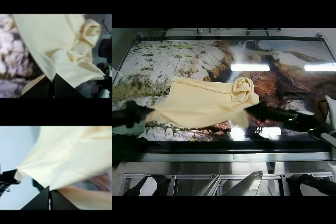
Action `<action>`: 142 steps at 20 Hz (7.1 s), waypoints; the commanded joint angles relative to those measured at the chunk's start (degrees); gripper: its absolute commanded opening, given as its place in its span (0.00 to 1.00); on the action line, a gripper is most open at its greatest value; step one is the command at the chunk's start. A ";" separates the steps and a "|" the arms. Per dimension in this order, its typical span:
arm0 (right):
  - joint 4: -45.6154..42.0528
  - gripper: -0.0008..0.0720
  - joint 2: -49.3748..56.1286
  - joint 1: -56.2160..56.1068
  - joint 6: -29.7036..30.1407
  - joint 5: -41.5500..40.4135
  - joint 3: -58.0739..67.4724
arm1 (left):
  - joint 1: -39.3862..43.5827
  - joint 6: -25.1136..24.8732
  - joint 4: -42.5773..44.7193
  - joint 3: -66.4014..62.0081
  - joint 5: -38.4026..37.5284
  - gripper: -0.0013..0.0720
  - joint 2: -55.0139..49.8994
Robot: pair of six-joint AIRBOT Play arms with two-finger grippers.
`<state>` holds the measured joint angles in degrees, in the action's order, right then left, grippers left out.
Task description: Fold the shirts.
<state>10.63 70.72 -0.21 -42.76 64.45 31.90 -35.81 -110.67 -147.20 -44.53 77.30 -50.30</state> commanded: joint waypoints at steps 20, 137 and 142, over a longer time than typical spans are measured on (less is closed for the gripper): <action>-14.64 0.04 -20.41 20.79 2.99 -1.73 29.90 | 17.59 -4.90 -3.48 -36.26 3.04 0.05 -12.00; -31.21 0.04 4.63 17.07 -7.82 -11.39 37.27 | 20.81 -8.00 3.69 -47.10 5.35 0.05 -43.98; -16.26 0.04 23.04 16.65 2.32 -11.91 37.29 | 20.87 -6.03 3.48 -62.75 5.49 0.05 -65.70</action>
<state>-13.32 84.18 17.32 -46.68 54.00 69.69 -15.62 -116.92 -144.14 -100.40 83.68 -104.95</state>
